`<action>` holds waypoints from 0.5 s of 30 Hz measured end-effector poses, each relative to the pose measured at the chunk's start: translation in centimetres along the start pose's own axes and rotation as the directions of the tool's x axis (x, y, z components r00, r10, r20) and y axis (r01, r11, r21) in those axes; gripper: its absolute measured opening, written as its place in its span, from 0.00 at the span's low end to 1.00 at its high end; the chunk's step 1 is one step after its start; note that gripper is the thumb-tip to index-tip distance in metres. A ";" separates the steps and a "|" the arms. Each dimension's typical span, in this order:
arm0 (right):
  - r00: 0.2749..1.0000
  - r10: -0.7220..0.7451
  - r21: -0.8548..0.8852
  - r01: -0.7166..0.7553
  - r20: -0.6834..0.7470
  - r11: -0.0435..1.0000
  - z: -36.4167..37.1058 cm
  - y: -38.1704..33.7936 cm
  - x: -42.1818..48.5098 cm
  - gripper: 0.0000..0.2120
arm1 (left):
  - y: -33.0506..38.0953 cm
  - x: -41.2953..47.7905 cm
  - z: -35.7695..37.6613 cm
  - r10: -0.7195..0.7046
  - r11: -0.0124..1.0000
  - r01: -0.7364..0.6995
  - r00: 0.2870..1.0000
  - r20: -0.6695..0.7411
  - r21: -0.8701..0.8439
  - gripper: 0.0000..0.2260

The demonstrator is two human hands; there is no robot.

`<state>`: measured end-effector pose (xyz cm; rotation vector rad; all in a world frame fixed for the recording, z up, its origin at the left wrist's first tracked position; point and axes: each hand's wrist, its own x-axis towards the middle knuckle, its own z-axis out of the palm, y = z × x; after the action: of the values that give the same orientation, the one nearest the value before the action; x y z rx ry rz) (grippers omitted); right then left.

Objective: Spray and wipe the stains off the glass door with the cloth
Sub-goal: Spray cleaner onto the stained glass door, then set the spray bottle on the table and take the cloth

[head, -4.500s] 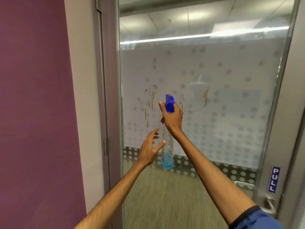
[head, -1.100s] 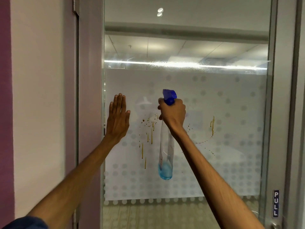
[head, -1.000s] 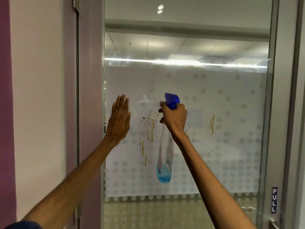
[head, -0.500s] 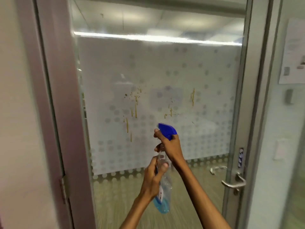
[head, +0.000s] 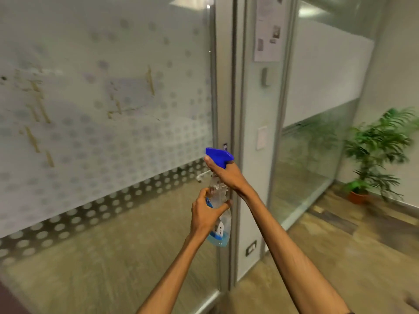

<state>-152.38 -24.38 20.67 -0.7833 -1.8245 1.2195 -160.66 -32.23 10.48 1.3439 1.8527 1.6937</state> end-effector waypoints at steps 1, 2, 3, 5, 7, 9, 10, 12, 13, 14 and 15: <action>1.000 0.007 -0.038 -0.006 0.023 0.999 -1.9 0.5 -0.2 0.22 | 0.3 0.0 1.7 -0.002 1.000 0.002 1.000 0.003 -0.004 0.23; 0.998 0.020 -0.093 -0.014 0.057 0.996 -3.9 0.9 -0.3 0.20 | 0.7 -0.1 3.4 -0.008 1.000 0.008 1.000 0.005 -0.011 0.25; 0.994 0.043 -0.157 -0.027 0.099 0.987 -6.0 1.3 -0.5 0.19 | 1.1 -0.2 5.1 -0.017 1.000 0.017 1.000 0.009 -0.021 0.26; 0.982 0.104 -0.281 -0.057 0.156 0.958 -9.9 2.2 -1.0 0.14 | 2.0 -0.4 8.5 -0.032 0.999 0.033 0.999 0.024 -0.040 0.27; 0.983 0.128 -0.348 -0.076 0.132 0.934 -13.5 3.1 -1.7 0.15 | 2.9 -0.8 12.1 -0.031 0.999 0.033 0.998 0.047 -0.041 0.29; 0.991 0.124 -0.354 -0.097 0.054 0.930 -17.0 4.0 -2.6 0.18 | 4.0 -1.3 15.9 -0.023 0.999 0.027 0.997 0.074 -0.048 0.30; 0.992 0.122 -0.355 -0.107 0.020 0.929 -18.7 4.4 -3.1 0.18 | 4.6 -1.7 17.7 -0.017 0.998 0.022 0.996 0.089 -0.060 0.30; 0.990 0.134 -0.380 -0.142 -0.046 0.914 -22.3 5.2 -4.1 0.17 | 5.9 -2.5 21.4 -0.004 0.997 0.014 0.992 0.124 -0.078 0.29; 0.986 0.144 -0.391 -0.166 -0.083 0.905 -24.1 5.6 -4.7 0.17 | 6.5 -2.9 23.2 0.002 0.997 0.011 0.989 0.148 -0.082 0.29; 0.981 0.151 -0.393 -0.189 -0.124 0.900 -25.8 6.1 -5.3 0.17 | 7.0 -3.3 25.0 0.008 0.996 0.008 0.984 0.178 -0.085 0.29; 0.974 0.156 -0.389 -0.210 -0.166 0.897 -27.6 6.5 -6.1 0.17 | 7.5 -3.7 26.8 0.012 0.996 0.008 0.977 0.213 -0.094 0.29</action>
<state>-125.02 -14.74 19.16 -1.2623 -1.9526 0.8818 -135.74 -19.43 8.78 1.4270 1.6328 1.5488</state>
